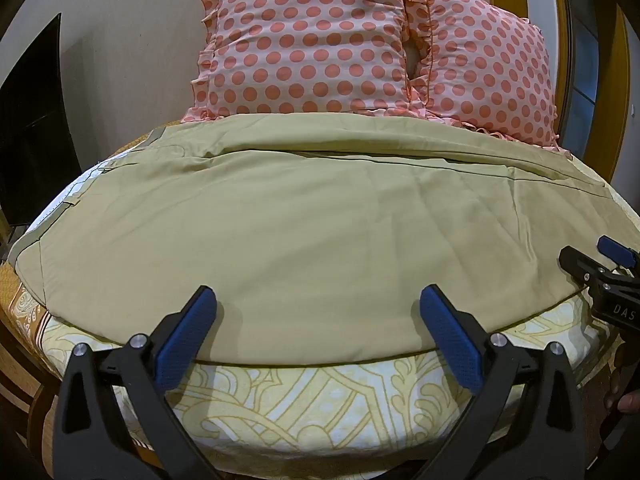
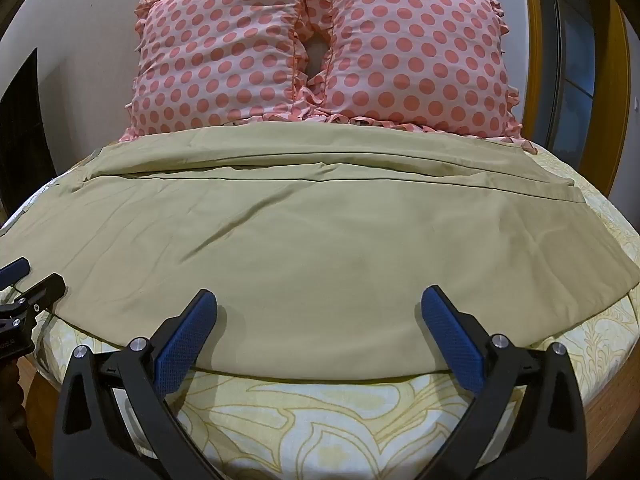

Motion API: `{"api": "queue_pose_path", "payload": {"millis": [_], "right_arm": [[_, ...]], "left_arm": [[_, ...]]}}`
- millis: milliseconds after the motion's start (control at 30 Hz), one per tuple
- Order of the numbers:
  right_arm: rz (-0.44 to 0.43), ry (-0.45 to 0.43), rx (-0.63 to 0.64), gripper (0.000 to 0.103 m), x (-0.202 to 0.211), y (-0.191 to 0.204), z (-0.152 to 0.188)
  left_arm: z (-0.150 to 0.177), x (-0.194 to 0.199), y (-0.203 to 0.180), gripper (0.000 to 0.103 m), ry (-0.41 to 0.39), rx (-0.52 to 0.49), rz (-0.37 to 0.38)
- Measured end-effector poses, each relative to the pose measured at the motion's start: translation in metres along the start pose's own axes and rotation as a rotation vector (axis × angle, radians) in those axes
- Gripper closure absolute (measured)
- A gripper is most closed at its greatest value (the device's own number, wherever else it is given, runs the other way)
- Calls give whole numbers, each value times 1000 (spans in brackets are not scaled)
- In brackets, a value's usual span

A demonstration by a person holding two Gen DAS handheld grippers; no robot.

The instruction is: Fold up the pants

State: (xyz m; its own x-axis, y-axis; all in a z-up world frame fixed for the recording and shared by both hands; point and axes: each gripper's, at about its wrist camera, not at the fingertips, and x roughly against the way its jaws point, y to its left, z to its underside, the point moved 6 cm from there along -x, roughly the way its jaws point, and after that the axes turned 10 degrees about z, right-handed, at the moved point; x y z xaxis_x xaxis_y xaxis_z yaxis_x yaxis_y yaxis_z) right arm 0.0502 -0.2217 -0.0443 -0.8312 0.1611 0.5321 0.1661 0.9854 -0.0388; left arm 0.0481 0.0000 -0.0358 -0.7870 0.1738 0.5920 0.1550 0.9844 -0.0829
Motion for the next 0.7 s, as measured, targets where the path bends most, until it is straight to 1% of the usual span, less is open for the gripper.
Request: {"api": "queue_pose_path", "payload": {"millis": [700], "right_arm": [[-1,-5,-2,1,0,0,0]], "left_arm": [[0,0,0,2,-1,0,0]]}}
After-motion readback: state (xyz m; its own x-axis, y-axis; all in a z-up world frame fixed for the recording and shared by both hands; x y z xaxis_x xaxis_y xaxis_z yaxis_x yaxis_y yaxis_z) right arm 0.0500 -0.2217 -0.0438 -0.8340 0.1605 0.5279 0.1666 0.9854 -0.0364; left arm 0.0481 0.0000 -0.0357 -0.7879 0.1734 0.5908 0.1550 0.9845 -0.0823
